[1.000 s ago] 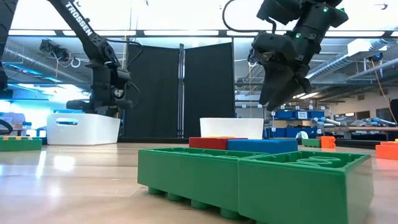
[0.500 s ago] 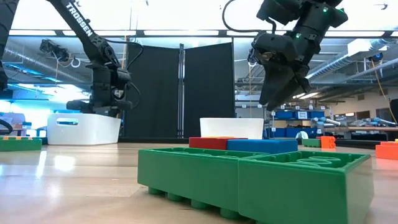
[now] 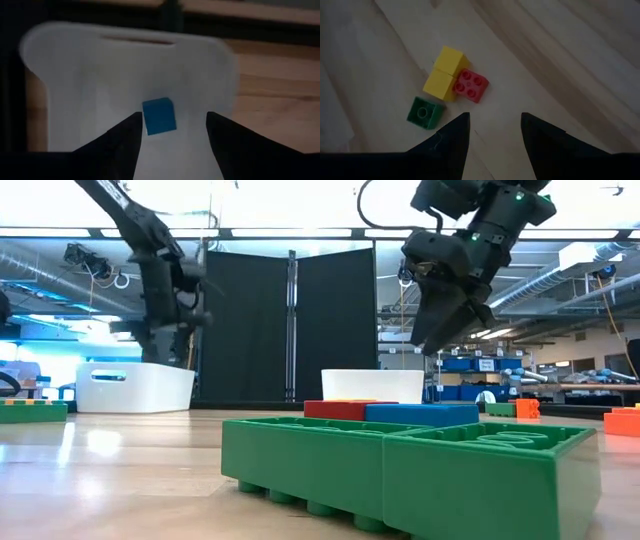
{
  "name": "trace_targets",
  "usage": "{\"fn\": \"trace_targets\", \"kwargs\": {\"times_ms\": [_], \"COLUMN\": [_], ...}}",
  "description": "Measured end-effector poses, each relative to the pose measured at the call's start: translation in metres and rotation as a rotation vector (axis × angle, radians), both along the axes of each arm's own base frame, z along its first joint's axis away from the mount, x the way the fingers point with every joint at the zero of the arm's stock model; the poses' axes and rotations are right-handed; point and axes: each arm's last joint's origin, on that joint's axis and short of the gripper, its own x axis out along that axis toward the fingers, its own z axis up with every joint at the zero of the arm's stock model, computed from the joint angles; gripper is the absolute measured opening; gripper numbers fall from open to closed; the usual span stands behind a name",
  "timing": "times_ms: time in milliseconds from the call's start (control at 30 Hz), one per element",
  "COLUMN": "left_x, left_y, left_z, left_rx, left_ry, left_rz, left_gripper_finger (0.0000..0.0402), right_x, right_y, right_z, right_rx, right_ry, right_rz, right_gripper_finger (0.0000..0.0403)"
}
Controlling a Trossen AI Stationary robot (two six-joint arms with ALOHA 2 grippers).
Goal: Sort blocks by size
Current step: Put the orange 4 stud game piece into the bottom white bin
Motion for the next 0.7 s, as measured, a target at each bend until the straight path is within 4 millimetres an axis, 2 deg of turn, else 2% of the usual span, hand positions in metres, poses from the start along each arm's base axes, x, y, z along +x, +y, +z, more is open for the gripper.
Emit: {"fn": "trace_targets", "kwargs": {"times_ms": [167, 367, 533, 700], "left_x": [0.002, 0.013, 0.028, 0.047], "left_y": [-0.022, -0.052, -0.074, -0.095], "left_z": [0.034, 0.066, 0.082, 0.087], "left_rx": [0.151, 0.328, 0.447, 0.489], "left_ry": [-0.024, -0.07, -0.111, -0.135], "left_rz": [-0.11, -0.278, -0.443, -0.625], "left_gripper_finger": [0.0229, 0.0229, 0.023, 0.023], "right_x": [0.002, 0.005, 0.005, 0.002], "right_y": [-0.005, -0.012, -0.019, -0.024], "right_z": [0.001, 0.004, 0.004, 0.002], "right_rx": [-0.004, -0.009, -0.025, -0.021], "right_ry": [-0.024, -0.066, -0.069, -0.032], "right_rz": [-0.014, -0.033, -0.035, -0.057], "right_gripper_finger": [0.0188, 0.0188, 0.0188, 0.0188]}}
